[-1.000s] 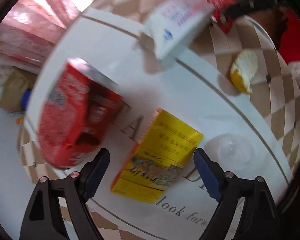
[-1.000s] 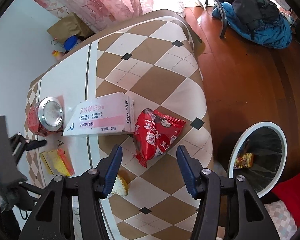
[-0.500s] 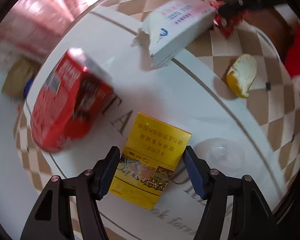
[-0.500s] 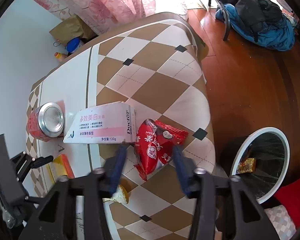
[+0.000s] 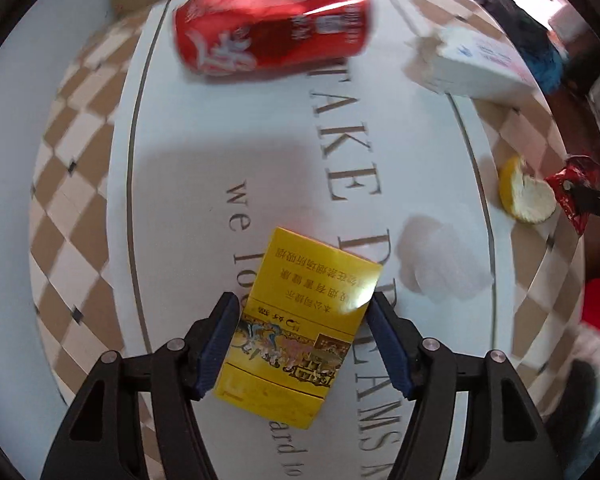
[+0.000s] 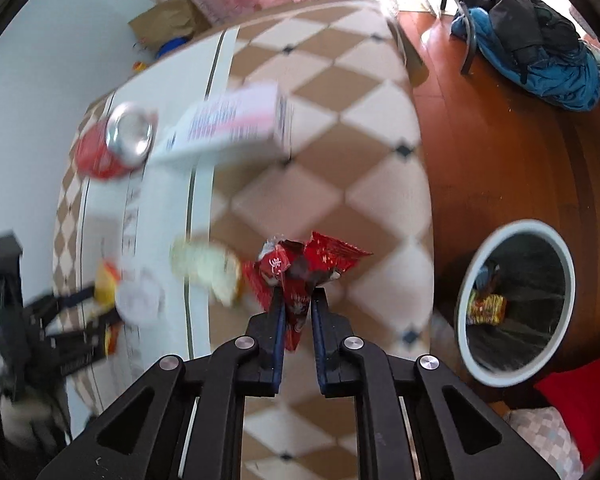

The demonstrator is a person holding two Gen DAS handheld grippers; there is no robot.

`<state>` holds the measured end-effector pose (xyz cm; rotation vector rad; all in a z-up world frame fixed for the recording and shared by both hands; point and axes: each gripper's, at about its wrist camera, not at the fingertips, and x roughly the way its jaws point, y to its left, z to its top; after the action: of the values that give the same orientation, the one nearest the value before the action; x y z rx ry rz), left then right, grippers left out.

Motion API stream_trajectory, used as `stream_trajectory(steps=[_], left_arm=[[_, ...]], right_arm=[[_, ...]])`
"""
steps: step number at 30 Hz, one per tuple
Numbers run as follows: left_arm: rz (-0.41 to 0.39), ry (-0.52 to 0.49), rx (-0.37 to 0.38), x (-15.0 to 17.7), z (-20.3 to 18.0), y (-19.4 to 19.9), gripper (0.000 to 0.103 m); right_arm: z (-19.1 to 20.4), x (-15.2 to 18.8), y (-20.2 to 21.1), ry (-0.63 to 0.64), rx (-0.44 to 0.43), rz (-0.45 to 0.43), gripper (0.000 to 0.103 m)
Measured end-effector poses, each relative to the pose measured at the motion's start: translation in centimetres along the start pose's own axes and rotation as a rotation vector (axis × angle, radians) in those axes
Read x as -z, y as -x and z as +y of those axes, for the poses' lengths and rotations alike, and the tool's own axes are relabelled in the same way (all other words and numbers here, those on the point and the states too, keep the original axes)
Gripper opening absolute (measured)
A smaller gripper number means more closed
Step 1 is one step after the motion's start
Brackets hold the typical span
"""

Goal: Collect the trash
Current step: 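Grasp the yellow cigarette pack with the left tool while the right grasps the red candy bag, then lift the yellow pack and red candy bag toward the bin with both tools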

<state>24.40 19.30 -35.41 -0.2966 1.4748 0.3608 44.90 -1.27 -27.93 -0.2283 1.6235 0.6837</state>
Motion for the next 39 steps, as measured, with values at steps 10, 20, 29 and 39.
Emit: stream_trajectory(steps=[10,20,29,39], left_arm=[[-0.025,-0.005,-0.003,3.2,-1.6,0.7,0.057],[-0.130,0.104,-0.058,6.8,-1.8,2.9,0.056],[-0.312,0.142,-0.117,10.1,-3.7,10.4,0.056],[-0.478,0.164,0.010,12.7,-6.1,19.5,0.056]], right_arm=[[-1.4,2.3,0.4,-0.097,-0.016,-0.040,0.063],[-1.5,2.8,-1.5,-0.183,-0.005,-0.074,0.019],[1.3,7.6,3.2,-0.083,0.007,-0.182,0.014],[2.3,14.3,12.4,-0.093,-0.101,-0.369,0.014]])
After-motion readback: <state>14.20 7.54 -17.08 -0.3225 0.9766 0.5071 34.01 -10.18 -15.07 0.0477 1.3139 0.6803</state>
